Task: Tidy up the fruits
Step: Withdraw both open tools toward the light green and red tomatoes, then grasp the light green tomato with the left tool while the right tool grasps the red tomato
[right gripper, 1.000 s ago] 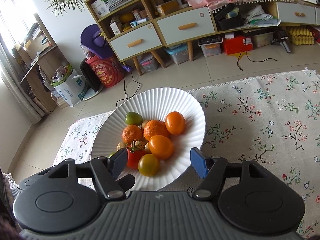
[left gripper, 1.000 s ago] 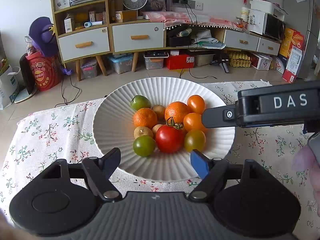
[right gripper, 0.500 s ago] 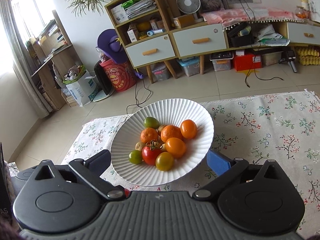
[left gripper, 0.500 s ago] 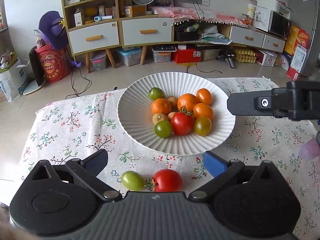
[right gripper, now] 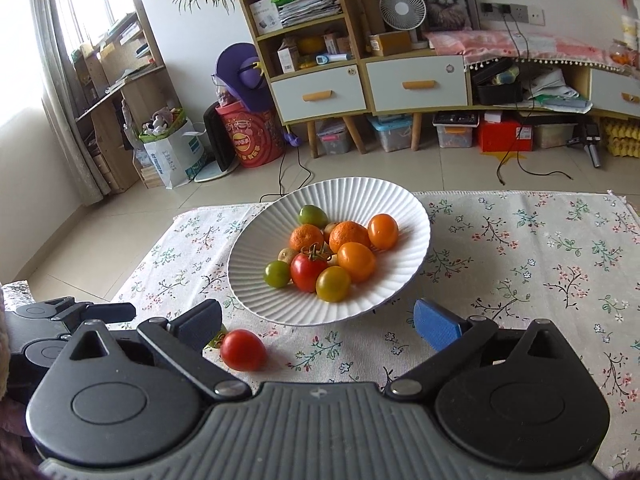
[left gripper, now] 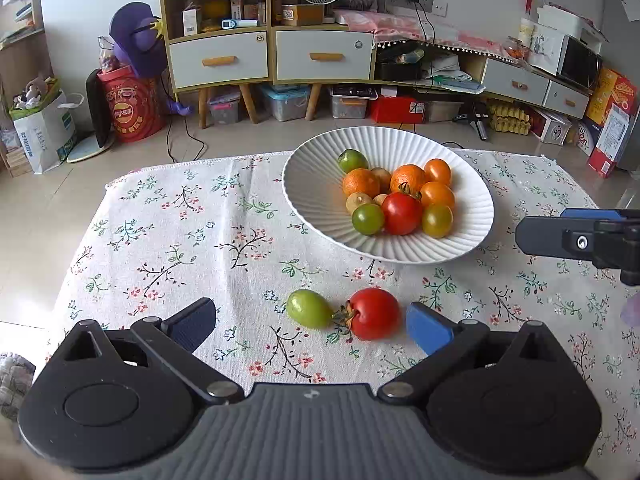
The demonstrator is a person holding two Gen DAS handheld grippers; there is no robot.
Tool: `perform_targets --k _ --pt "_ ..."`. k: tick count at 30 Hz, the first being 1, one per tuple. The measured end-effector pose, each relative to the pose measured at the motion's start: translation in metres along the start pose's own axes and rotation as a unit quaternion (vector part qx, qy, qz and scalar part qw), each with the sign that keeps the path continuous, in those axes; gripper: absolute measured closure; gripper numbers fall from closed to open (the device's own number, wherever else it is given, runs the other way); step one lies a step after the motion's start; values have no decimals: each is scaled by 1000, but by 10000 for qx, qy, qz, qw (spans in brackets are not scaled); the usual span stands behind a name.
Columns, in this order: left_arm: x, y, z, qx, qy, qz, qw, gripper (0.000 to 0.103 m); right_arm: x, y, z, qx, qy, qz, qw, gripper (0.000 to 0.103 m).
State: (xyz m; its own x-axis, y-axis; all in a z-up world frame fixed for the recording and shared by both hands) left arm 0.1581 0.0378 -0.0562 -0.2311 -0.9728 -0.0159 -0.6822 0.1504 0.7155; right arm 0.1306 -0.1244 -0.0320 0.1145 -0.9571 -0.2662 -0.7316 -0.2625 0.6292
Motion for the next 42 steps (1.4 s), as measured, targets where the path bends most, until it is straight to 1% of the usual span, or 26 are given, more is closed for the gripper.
perform_targets --k 3,10,14,18,20,24,28,31,33,34,36,37,39,40,42 --pt "-6 2 7 -11 -31 -33 10000 8 -2 -1 6 -58 89 -24 9999 1" --pt "-25 -2 26 11 -139 -246 9996 8 -7 -4 23 -209 222 -117 9995 1" --pt "-35 -8 37 135 21 -144 9998 8 -8 -6 31 -133 343 -36 9993 1" --pt "-43 -22 46 158 174 -225 9995 8 -8 -12 43 -135 429 -31 9990 1" --pt "-43 -29 49 152 154 -256 9994 8 -8 -17 49 -173 526 33 9985 1" --pt "-40 -33 45 408 150 -244 9988 8 -12 -28 63 -331 860 44 9957 1" --pt "-31 -37 37 457 84 -189 9987 8 -14 -35 72 -433 1079 61 9932 1" --pt "-25 -41 32 513 -18 -239 9984 9 -13 -37 74 -391 1266 149 9911 1" --pt "-19 -44 28 530 -57 -184 9984 11 -14 -37 75 -344 1409 185 9892 1" --pt "-17 -45 27 533 -49 -126 9985 16 -14 -37 75 -328 1442 183 9888 0" --pt "-12 -46 23 548 -20 -1 9985 31 -14 -35 76 -304 1479 178 9884 0" --pt "-9 -46 22 542 -43 13 9985 33 -15 -35 76 -293 1497 178 9881 0" --pt "-5 -47 20 544 -78 67 9985 44 -16 -35 77 -280 1528 164 9877 0" --pt "-4 -47 19 546 -82 84 9984 46 -17 -34 77 -278 1542 158 9875 0" --pt "-1 -47 18 552 -110 132 9983 55 -18 -35 77 -277 1573 155 9870 0"
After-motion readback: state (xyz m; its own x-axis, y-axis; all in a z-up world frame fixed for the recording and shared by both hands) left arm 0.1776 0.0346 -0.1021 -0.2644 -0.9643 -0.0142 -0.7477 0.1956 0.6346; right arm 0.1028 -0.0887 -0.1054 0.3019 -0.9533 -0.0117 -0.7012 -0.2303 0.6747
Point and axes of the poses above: each gripper's, at about its wrist camera, not at the fingertips, and y roughly against the way its jaws point, x to its right, z to its underside, the point moved 10 cm from there along -y, roughly the way its jaws point, and after that the axes turned 1 degree about -y, right-handed, at the moved point
